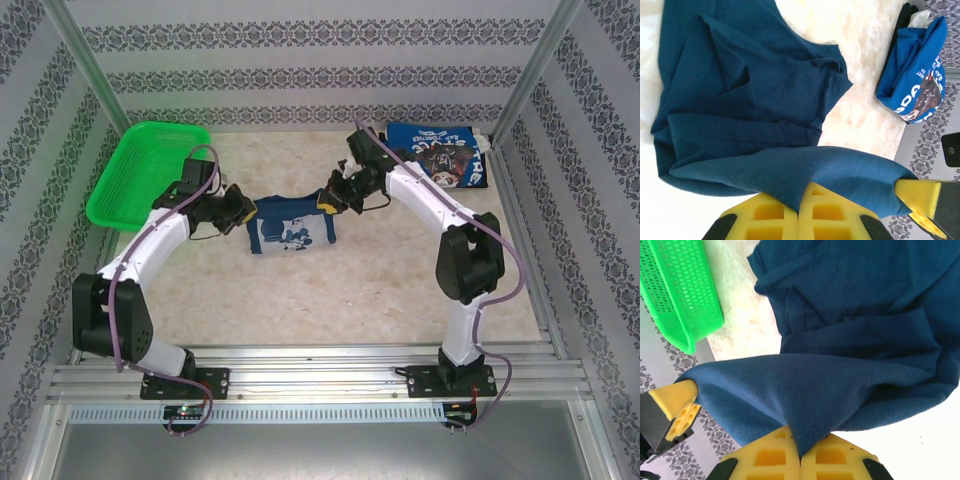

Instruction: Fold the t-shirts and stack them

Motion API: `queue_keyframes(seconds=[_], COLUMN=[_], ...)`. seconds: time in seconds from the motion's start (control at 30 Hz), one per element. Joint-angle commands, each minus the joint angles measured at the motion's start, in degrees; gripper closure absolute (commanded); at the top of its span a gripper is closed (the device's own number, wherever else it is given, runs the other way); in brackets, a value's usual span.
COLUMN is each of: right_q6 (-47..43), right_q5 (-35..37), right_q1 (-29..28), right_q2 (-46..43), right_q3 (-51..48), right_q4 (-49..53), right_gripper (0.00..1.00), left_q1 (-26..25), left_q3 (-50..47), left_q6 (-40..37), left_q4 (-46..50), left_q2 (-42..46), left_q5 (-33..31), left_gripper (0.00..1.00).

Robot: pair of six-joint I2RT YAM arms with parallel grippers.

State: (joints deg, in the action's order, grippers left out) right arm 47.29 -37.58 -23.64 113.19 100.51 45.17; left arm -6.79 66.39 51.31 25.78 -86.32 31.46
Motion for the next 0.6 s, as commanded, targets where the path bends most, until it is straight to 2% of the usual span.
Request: queue_keyframes(seconds=[0.0, 0.37, 0.57], right_q6=[-2.5, -3.7, -3.0], right_q5=[-1.4, -3.0, -4.1], right_q1=[1.4, 3.7, 5.0], right_q2=[3.8, 16.2, 24.7], right_q3=[5.5, 13.4, 22.9], right_q4=[3.0, 2.4, 3.1], right_gripper=[0.93, 0.9, 0.87], left_q1=[1.3, 3.7, 4.8], left_q3=[2.2, 6.1, 10.1], left_q6=[-1.7, -3.7, -4.1], left_q4=[-3.4, -8.3, -10.4], left_q2=[-2.7, -15.4, -22.2], left_q5=[1.1, 2.0, 2.6], left_gripper=[1.0, 1.0, 1.0])
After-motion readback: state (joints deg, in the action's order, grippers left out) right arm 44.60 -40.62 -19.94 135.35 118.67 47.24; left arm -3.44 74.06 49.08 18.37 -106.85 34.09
